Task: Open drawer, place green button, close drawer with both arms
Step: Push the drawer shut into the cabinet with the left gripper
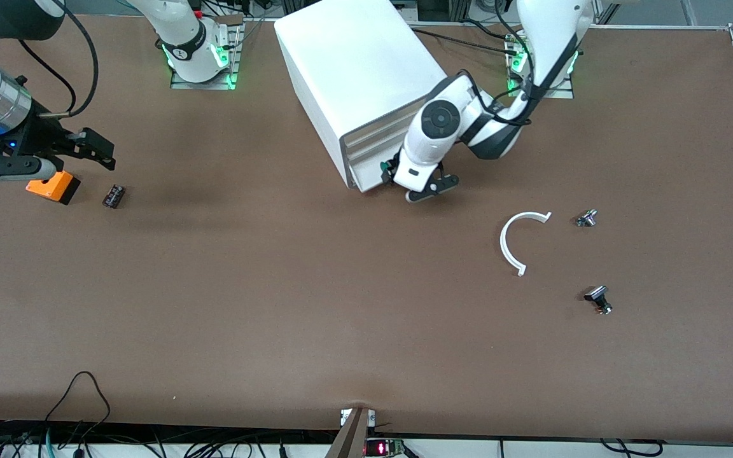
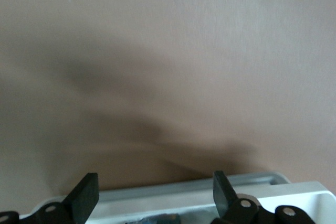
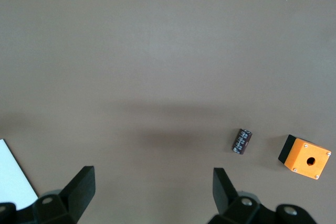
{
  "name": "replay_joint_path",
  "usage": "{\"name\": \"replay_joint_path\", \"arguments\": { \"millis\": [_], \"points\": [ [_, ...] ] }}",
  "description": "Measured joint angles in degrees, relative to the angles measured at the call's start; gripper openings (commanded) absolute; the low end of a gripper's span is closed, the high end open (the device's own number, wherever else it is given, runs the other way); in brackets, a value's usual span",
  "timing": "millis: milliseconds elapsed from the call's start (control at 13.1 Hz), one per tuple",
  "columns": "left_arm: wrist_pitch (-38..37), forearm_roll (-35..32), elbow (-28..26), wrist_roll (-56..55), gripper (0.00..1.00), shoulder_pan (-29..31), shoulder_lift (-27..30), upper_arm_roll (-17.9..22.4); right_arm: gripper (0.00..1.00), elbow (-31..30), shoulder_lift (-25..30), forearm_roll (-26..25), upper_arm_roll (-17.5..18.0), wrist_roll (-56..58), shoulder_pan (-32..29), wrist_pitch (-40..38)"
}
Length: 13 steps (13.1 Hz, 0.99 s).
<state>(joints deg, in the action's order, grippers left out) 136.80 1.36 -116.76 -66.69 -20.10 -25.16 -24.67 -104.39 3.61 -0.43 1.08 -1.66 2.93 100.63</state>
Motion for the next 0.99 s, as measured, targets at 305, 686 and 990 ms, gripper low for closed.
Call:
{"name": "replay_joint_path", "arguments": {
  "millis": [305, 686, 990],
  "points": [
    [0.0, 0.0, -0.51, -1.68, 0.96, -1.81, 0.0, -0.14, 1.0, -1.63, 0.87, -0.03, 0.34, 0.02, -0.01, -0.42],
    [0.0, 0.0, -0.82, -1.76, 0.96, -1.95, 0.0, -0.97, 1.0, -1.49, 0.88, -0.05, 0.55, 0.01, -0.04, -0.23],
    [0.0, 0.0, -0.9, -1.78, 0.96, -2.3, 0.0, -1.07, 1.0, -1.32, 0.87, -0.08, 0.55, 0.01, -0.06, -0.15]
  ]
}}
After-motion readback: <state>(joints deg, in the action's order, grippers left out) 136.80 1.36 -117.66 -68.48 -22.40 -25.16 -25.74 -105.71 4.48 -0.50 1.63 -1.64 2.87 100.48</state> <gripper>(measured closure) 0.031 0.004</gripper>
